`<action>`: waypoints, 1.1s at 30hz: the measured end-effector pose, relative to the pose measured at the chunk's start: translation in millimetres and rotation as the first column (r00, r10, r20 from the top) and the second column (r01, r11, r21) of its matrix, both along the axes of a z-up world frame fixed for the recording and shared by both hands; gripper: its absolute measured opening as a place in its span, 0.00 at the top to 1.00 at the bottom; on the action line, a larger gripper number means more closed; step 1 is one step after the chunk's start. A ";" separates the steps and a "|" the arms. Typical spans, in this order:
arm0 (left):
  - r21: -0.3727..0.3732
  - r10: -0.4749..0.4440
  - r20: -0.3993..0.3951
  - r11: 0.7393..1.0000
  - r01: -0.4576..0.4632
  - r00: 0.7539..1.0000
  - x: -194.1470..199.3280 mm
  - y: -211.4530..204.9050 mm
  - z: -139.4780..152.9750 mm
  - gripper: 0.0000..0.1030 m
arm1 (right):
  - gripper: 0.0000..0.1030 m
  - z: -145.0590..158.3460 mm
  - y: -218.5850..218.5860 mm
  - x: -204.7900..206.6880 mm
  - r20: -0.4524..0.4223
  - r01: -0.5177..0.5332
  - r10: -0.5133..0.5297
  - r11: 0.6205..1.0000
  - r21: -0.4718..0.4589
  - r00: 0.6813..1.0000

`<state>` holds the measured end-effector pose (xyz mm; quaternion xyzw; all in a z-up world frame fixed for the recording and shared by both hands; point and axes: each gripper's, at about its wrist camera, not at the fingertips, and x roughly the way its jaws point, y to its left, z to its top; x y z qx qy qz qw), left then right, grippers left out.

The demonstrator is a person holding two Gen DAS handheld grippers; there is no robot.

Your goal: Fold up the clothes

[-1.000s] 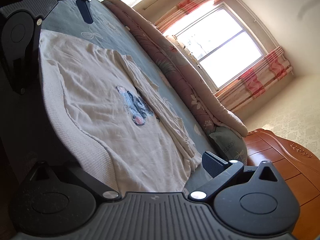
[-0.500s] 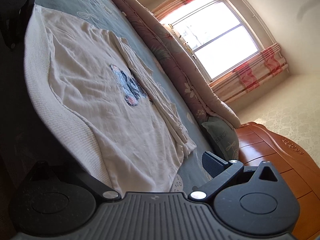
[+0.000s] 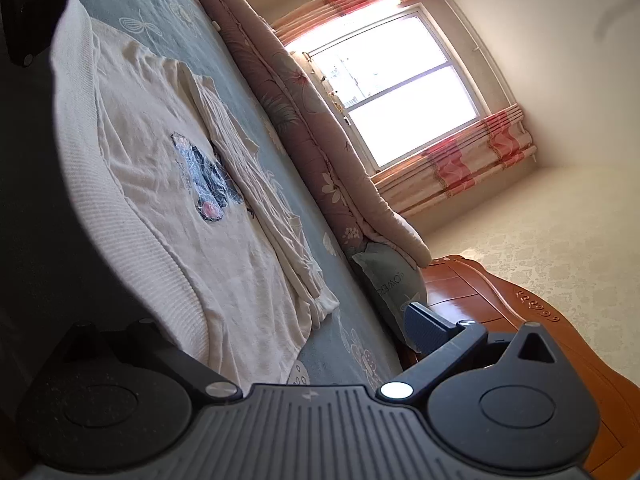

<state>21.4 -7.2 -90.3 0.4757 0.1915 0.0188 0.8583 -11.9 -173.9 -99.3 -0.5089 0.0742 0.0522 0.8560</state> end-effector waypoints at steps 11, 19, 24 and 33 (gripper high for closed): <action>0.004 -0.012 0.045 1.000 0.012 0.999 21.0 4.4 21.2 0.00 | 0.00 8.1 7.4 22.3 0.090 0.016 -0.009 0.997 -0.079 0.996; 0.032 -0.040 0.036 0.999 0.039 0.999 56.3 6.9 29.0 0.00 | 0.00 19.3 8.6 61.5 0.093 0.020 -0.012 0.996 -0.090 0.996; 0.027 -0.031 0.038 0.999 0.030 0.999 80.8 9.7 30.6 0.00 | 0.00 21.7 12.4 90.3 0.096 0.020 -0.011 0.995 -0.099 0.995; 0.034 -0.034 0.050 0.999 0.032 0.998 128.7 13.8 37.8 0.00 | 0.00 27.9 15.2 142.3 0.113 0.033 -0.024 0.996 -0.083 0.993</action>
